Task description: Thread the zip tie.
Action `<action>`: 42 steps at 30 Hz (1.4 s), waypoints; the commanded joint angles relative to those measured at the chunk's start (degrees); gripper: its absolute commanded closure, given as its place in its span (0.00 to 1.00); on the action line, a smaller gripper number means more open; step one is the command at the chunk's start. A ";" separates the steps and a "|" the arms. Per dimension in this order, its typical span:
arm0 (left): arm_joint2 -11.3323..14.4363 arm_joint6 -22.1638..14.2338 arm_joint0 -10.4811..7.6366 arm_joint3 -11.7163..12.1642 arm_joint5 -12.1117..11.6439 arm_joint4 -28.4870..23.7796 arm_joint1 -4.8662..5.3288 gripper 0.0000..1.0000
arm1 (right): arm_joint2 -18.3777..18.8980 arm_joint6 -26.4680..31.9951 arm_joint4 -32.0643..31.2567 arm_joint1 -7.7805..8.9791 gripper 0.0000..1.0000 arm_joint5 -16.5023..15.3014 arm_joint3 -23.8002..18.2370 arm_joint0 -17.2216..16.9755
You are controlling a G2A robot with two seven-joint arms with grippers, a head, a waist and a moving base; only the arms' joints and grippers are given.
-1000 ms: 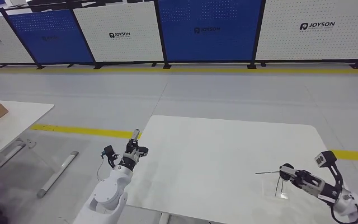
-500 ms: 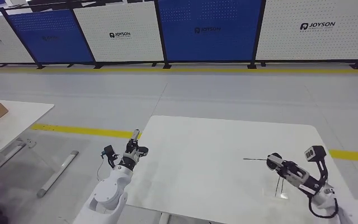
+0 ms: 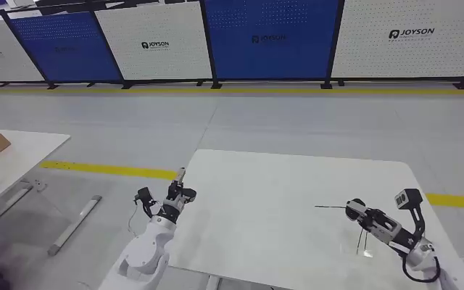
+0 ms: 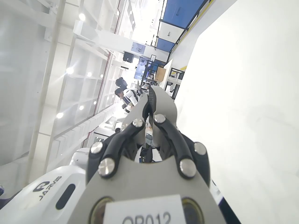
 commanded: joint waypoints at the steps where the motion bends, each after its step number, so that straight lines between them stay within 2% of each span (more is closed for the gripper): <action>1: 2.48 -1.71 1.21 -2.68 0.74 3.12 -0.06 0.00 | 0.00 0.00 0.00 0.00 1.00 0.00 0.00 0.00; 5: 7.62 -4.13 1.07 -5.35 3.17 8.74 -0.21 0.00 | 0.00 0.00 0.00 0.00 1.00 0.00 0.00 0.00; 8: 11.00 -4.33 -0.68 -4.80 5.46 10.52 -0.52 0.00 | 0.00 0.00 0.00 0.00 1.00 0.00 0.00 0.00; 10: 12.23 -1.29 -2.46 -3.51 7.13 9.34 -0.95 0.00 | 0.00 0.00 0.00 0.00 1.00 0.00 0.00 0.00; 17: 12.23 -1.29 -2.46 -3.51 7.13 9.34 -0.95 0.00 | 0.00 0.00 0.00 0.00 1.00 0.00 0.00 0.00; 20: 12.14 -1.29 -2.58 -3.12 6.89 9.37 -0.96 0.00 | -0.27 -1.62 1.85 -0.35 1.00 -1.85 0.03 -0.56; 23: 12.76 -5.31 -2.99 -1.83 7.91 7.59 -0.93 0.00 | -2.72 -1.65 3.29 -0.95 1.00 -3.25 1.10 0.36; 27: 16.55 -10.20 -4.80 -1.04 8.51 10.01 -1.01 0.00 | -6.66 -3.91 1.02 -1.83 1.00 -4.83 2.16 2.33; 30: 20.70 -12.49 -7.50 -0.06 10.16 11.63 -1.38 0.00 | -8.60 -5.12 -0.51 -2.31 1.00 -5.23 2.56 3.20; 33: 24.71 -12.45 -10.45 1.54 10.38 12.41 -2.01 0.00 | -9.64 -5.18 -1.73 -2.57 1.00 -5.18 2.88 3.51; 35: 26.68 -11.64 -12.21 2.88 10.17 10.99 -2.53 0.00 | -9.83 -4.93 -2.03 -2.61 1.00 -4.85 3.00 3.59; 36: 27.03 -11.63 -12.66 3.28 9.93 10.59 -2.64 0.00 | -9.83 -4.93 -2.03 -2.61 1.00 -4.85 3.00 3.59; 42: 27.03 -11.63 -12.66 3.28 9.93 10.59 -2.64 0.00 | -9.83 -4.93 -2.03 -2.61 1.00 -4.85 3.00 3.59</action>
